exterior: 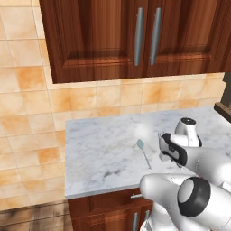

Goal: Take the fork and place it on the left side of the plate. Then take the spoon and place it on the right side of the plate. Make sure they're directly next to the plate.

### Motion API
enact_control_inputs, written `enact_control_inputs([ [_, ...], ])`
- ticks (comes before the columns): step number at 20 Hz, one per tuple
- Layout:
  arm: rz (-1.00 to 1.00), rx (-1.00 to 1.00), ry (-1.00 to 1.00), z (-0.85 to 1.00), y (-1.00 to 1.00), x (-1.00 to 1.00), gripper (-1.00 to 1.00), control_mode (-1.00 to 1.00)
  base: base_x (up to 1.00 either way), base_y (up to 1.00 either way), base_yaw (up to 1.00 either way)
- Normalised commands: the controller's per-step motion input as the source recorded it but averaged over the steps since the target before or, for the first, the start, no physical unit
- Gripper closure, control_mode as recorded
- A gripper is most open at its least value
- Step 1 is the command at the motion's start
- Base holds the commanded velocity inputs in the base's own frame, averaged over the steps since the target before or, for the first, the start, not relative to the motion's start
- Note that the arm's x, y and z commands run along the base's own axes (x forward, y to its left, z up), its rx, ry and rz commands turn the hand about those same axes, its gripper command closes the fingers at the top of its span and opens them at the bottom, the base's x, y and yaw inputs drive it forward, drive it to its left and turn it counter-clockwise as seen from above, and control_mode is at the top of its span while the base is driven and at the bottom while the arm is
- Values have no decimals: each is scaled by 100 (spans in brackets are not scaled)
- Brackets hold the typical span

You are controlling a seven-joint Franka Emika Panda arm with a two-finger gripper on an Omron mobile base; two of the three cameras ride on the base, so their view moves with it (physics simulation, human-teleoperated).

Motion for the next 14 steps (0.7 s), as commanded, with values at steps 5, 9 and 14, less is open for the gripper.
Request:
enact_control_inputs([
  [5,-5,-1,0,62,0,-53,100,-100,0,0,0],
  [9,-2,0,1,83,0,-66,100,-100,0,0,0],
  [14,0,0,5,98,16,-43,100,-100,0,0,0],
])
